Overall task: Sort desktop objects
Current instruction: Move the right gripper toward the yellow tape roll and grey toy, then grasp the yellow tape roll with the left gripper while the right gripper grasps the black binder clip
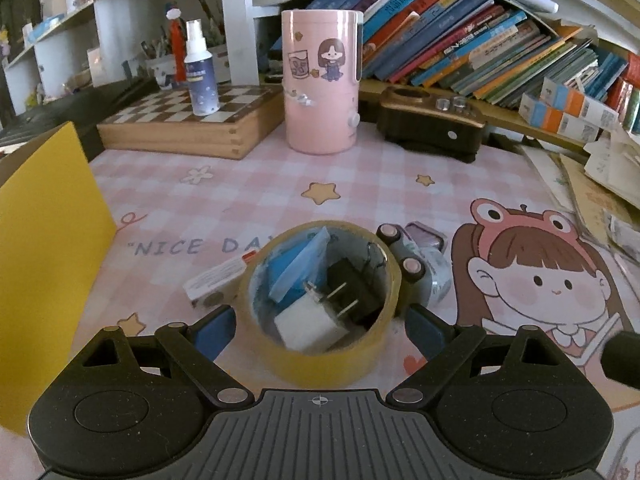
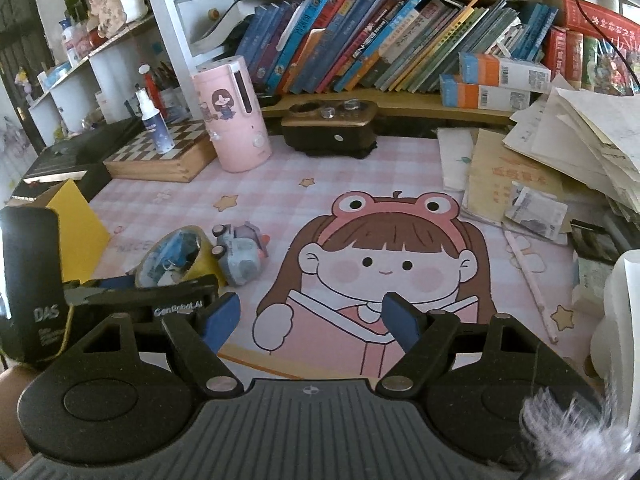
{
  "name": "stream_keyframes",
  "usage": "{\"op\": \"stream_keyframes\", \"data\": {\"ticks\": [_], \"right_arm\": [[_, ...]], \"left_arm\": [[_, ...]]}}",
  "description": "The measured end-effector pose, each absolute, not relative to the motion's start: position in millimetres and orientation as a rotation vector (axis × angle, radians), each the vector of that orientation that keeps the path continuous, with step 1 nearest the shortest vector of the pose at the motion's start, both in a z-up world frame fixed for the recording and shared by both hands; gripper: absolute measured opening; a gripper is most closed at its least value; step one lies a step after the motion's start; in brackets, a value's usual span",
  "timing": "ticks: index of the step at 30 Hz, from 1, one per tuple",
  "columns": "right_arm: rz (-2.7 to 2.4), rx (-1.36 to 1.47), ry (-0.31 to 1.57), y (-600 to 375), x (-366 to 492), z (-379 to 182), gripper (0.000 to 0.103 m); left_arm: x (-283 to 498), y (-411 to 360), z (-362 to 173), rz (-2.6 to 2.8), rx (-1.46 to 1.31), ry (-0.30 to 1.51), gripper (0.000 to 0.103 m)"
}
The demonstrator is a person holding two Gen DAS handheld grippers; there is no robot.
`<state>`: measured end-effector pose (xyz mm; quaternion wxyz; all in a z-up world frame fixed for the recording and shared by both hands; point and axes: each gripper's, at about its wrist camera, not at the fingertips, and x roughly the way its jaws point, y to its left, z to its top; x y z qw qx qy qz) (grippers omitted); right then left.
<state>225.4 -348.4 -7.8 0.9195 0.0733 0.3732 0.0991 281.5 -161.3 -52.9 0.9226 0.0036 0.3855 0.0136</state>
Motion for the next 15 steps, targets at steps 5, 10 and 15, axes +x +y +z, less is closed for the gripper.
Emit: {"op": "stream_keyframes", "data": {"ticks": [5, 10, 15], "right_arm": [[0.198, 0.151, 0.771, -351.8, 225.4, -8.6, 0.078], [0.197, 0.165, 0.777, -354.4, 227.5, -11.6, 0.078], [0.206, 0.167, 0.780, -353.3, 232.8, -15.1, 0.078]], "left_arm": [[290.3, -161.4, -56.6, 0.051, 0.006, 0.788, 0.092], [285.3, -161.9, -54.0, 0.010, 0.015, 0.793, 0.085], [263.7, -165.2, -50.9, -0.042, 0.020, 0.816, 0.085]]}}
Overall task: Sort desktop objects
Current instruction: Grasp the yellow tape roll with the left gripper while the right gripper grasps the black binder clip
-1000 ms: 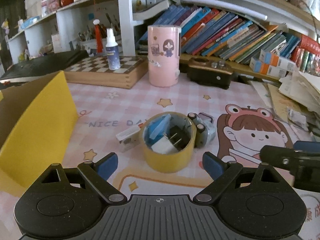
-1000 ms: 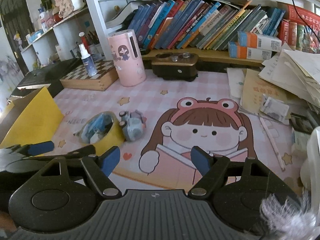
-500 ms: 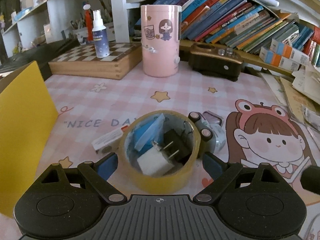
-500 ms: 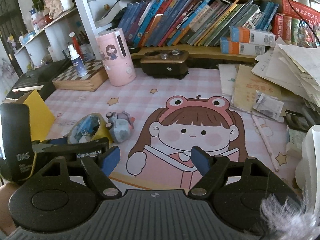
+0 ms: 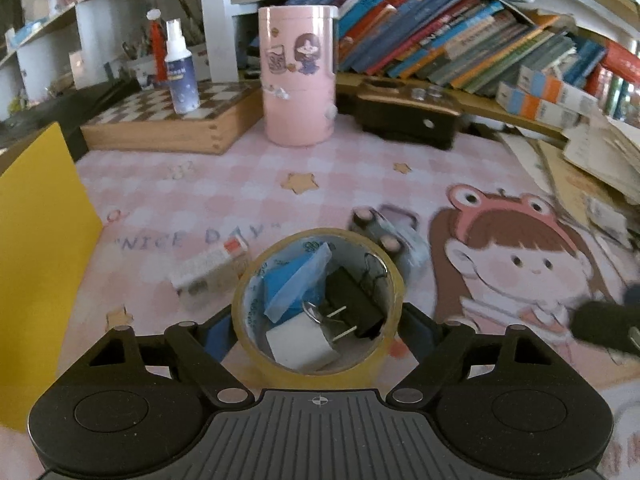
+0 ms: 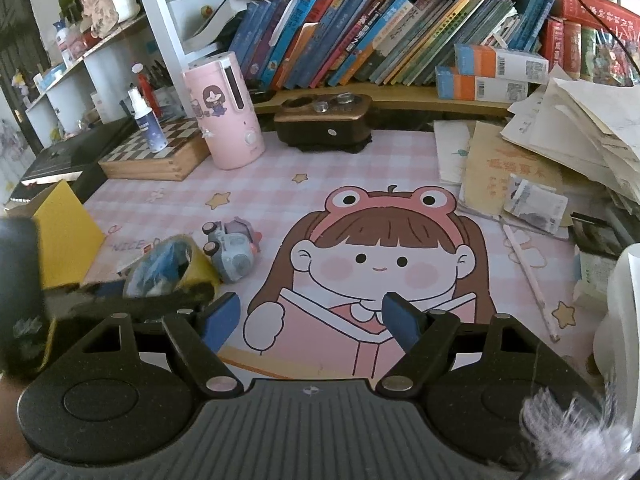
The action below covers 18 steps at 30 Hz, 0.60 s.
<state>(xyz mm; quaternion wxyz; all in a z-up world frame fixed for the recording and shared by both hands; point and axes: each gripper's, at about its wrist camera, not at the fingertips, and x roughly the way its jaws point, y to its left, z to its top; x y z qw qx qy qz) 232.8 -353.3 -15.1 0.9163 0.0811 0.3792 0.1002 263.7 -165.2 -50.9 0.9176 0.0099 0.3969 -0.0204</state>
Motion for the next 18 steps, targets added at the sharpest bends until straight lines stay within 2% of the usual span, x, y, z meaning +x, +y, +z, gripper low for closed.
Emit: {"op": "stream_keyframes", "data": {"ticks": [5, 18], "right_arm": [[0.222, 0.172, 0.788, -350.6, 236.6, -18.8, 0.078], [0.281, 0.181, 0.816, -337.3, 234.6, -25.5, 0.076]], "left_arm": [[235.2, -168.6, -48.7, -0.078, 0.015, 0.839, 0.085], [188.4, -135.7, 1.2, 0.003, -0.131, 0.707, 0.085]]}}
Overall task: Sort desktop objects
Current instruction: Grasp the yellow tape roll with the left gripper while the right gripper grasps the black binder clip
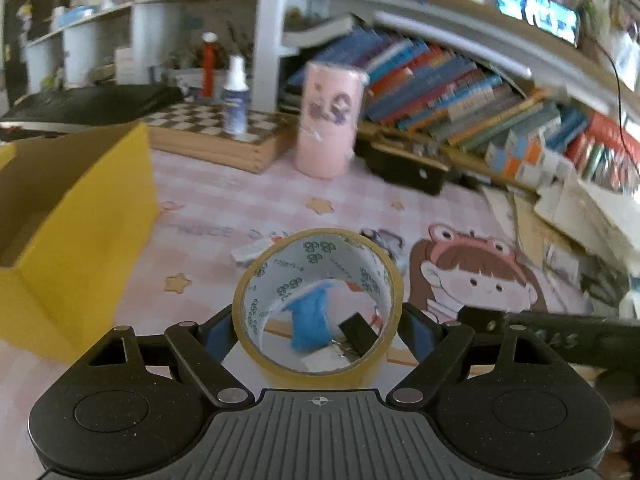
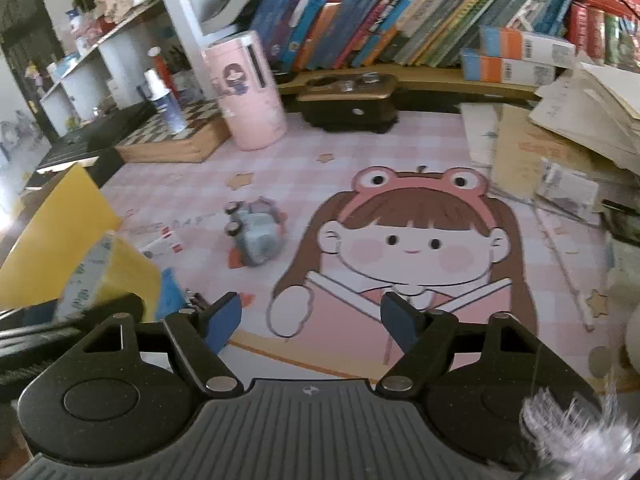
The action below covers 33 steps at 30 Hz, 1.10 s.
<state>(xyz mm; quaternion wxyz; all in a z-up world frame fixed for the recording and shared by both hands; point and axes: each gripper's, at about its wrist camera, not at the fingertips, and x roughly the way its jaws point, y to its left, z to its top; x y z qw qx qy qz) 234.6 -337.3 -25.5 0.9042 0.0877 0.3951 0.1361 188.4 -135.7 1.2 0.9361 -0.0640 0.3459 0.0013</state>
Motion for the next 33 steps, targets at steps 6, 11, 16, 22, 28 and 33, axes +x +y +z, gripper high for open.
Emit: {"op": "stream_keyframes", "data": {"ticks": [6, 11, 16, 22, 28, 33], "right_arm": [[0.380, 0.140, 0.832, -310.2, 233.7, -30.7, 0.074], [0.461, 0.064, 0.820, -283.6, 230.7, -34.4, 0.063], [0.508, -0.020, 0.797, -260.3, 235.2, -40.8, 0.053], [0.563, -0.094, 0.802, -240.0, 245.0, -47.3, 0.053], [0.548, -0.099, 0.807, -238.1, 254.4, -53.0, 0.046], [0.515, -0.090, 0.809, -250.2, 255.3, -56.9, 0.043]], "left_arm": [[165.8, -115.2, 10.8, 0.078, -0.141, 0.695, 0.085], [147.8, -101.5, 11.7, 0.136, -0.160, 0.697, 0.085], [134.2, -92.4, 13.4, 0.172, -0.171, 0.689, 0.085], [122.7, -85.1, 14.8, 0.208, -0.184, 0.682, 0.085], [118.4, -81.6, 14.9, 0.225, -0.194, 0.681, 0.085], [118.8, -81.2, 14.5, 0.226, -0.200, 0.679, 0.085]]}}
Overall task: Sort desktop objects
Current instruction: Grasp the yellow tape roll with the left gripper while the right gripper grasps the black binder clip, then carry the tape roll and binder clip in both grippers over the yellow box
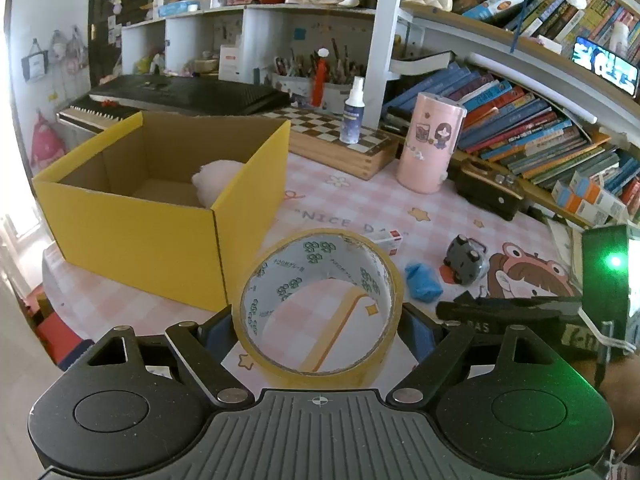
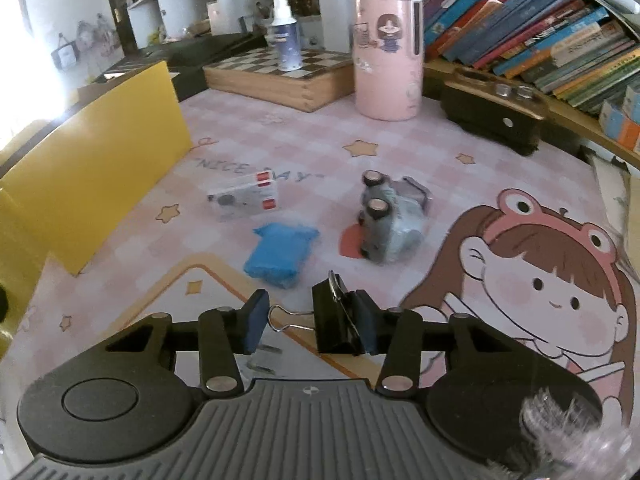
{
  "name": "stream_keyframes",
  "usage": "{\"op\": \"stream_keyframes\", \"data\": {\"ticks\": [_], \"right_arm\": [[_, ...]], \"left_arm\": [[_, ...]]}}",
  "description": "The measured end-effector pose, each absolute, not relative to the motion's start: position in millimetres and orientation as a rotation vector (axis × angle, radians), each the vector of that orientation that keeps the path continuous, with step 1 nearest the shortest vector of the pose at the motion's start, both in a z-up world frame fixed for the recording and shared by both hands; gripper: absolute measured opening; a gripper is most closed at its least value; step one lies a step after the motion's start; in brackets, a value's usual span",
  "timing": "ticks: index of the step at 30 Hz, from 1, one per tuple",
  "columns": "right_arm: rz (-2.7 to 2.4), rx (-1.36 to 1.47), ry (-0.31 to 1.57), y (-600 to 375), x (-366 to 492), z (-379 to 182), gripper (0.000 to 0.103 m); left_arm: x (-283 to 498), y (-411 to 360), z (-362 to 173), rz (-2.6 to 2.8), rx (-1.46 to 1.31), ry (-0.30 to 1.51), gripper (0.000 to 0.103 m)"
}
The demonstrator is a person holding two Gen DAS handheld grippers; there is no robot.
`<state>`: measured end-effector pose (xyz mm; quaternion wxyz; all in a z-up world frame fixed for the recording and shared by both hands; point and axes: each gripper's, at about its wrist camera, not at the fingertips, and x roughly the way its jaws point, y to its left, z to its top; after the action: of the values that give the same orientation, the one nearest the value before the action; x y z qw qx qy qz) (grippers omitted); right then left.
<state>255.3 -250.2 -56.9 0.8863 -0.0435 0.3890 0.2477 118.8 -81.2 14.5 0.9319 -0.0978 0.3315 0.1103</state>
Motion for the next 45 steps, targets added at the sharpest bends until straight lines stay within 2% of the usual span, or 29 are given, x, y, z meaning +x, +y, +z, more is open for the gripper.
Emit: {"op": "stream_keyframes", "data": {"ticks": [10, 26, 45], "right_arm": [[0.487, -0.059, 0.744, -269.2, 239.4, -42.6, 0.042], [0.491, -0.034, 0.745, -266.8, 198.8, -11.8, 0.042], [0.426, -0.005, 0.754, -200.1, 89.2, 7.4, 0.042]], "left_arm": [[122.1, -84.3, 15.5, 0.201, -0.199, 0.677, 0.085], [105.7, -81.1, 14.0, 0.109, -0.237, 0.649, 0.085], [34.9, -9.1, 17.5, -0.010, -0.226, 0.632, 0.085]]}}
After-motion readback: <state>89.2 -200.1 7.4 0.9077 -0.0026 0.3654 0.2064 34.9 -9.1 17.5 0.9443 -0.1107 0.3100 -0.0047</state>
